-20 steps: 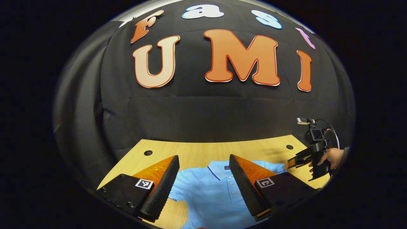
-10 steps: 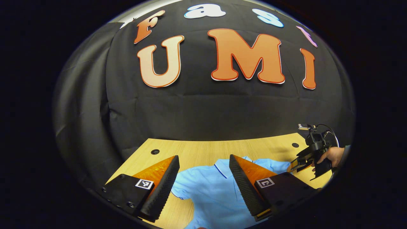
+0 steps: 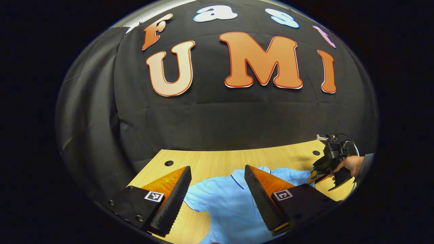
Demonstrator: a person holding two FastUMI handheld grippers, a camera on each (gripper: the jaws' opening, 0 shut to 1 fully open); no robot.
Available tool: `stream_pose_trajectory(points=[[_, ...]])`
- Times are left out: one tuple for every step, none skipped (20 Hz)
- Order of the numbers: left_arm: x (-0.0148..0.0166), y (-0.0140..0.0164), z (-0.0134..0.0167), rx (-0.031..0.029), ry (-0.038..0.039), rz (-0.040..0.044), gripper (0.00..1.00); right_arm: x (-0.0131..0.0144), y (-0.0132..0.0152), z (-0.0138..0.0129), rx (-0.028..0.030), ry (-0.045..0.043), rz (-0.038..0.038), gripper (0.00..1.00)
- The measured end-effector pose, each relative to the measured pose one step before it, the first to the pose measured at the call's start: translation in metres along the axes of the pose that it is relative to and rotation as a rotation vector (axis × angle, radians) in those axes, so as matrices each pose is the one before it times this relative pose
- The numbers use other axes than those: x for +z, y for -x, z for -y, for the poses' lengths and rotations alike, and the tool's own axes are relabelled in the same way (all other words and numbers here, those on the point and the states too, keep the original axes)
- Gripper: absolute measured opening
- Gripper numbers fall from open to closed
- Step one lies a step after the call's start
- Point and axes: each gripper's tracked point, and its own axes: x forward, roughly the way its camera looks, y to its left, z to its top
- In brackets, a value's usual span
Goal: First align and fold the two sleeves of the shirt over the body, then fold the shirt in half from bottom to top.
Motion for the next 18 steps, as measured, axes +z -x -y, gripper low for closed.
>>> stream_pose_trajectory(points=[[0.00065,0.00065,-0.00127,0.00194,-0.00070,-0.00145,1.00,-0.00248,-0.00112,-0.00070,-0.00798,-0.00060,-0.00686,0.42],[-0.00106,0.00318,-0.00190,0.00473,-0.00395,-0.00355,1.00,0.00065,-0.00096,-0.00133,-0.00418,0.00426,0.00437,0.37],[0.00115,0.00116,-0.00126,0.00444,-0.00340,0.00126,1.00,-0.00137,-0.00130,-0.00191,-0.00207,0.00608,0.00390,0.36],[0.00067,0.00136,-0.00007,0.00218,-0.00363,0.00263,1.00,-0.00119,-0.00123,-0.00193,-0.00148,0.00439,-0.00220,0.41],[0.00146,0.00103,-0.00021,0.00249,-0.00413,0.00221,1.00,-0.00222,-0.00008,0.00118,-0.00956,0.00666,-0.00379,0.42],[0.00093,0.00107,-0.00045,-0.00132,-0.00243,0.00200,1.00,0.00169,-0.00050,0.00320,-0.01538,0.00112,0.01410,0.41],[0.00097,0.00070,0.00012,0.00130,-0.00192,0.00196,1.00,0.00076,-0.00169,-0.00220,0.00112,-0.00259,-0.00039,0.37],[0.00052,0.00041,0.00046,-0.00064,-0.00140,0.00093,1.00,0.00143,0.00026,-0.00092,0.00024,0.00062,0.00554,0.22],[0.00072,0.00176,0.00020,0.00224,-0.00352,-0.00087,1.00,0.00075,0.00154,-0.00044,0.00270,0.00658,0.00913,0.18],[0.00045,0.00192,-0.00023,0.00028,-0.00267,0.00435,1.00,0.00150,-0.00114,-0.00041,0.00608,0.01791,0.01047,0.14],[0.00341,0.00260,0.00095,-0.00123,-0.00213,0.00803,1.00,0.00048,0.00091,-0.00019,0.00750,0.01471,0.01245,0.12],[0.00212,0.00271,-0.00109,0.00160,-0.00298,0.00837,1.00,0.00072,0.00008,-0.00093,0.00907,0.00371,0.00671,0.10],[0.00251,0.00176,-0.00085,0.00135,-0.00256,0.00761,1.00,-0.00236,0.00122,-0.00325,0.02302,-0.01320,-0.00830,0.08],[-0.00046,0.00168,-0.00064,0.00161,0.00044,0.00467,1.00,-0.00082,0.00338,-0.00469,0.03248,-0.02871,-0.00821,0.06],[0.00063,0.00249,-0.00206,0.00227,0.00205,0.00333,1.00,0.00069,0.00185,-0.00341,0.02455,-0.00783,0.00728,0.06],[0.00054,0.00431,-0.00217,-0.00084,0.00611,0.00425,1.00,0.00368,0.00279,-0.00221,0.00995,0.01033,0.02428,0.06],[0.00030,0.00086,-0.00098,-0.00062,0.00893,0.00273,1.00,0.00535,0.00492,-0.00173,0.01759,0.00813,0.02618,0.06],[-0.00286,0.00157,-0.00104,0.00013,0.00960,-0.00326,1.00,0.00417,0.00577,-0.00684,0.02752,0.00089,0.01706,0.06]])
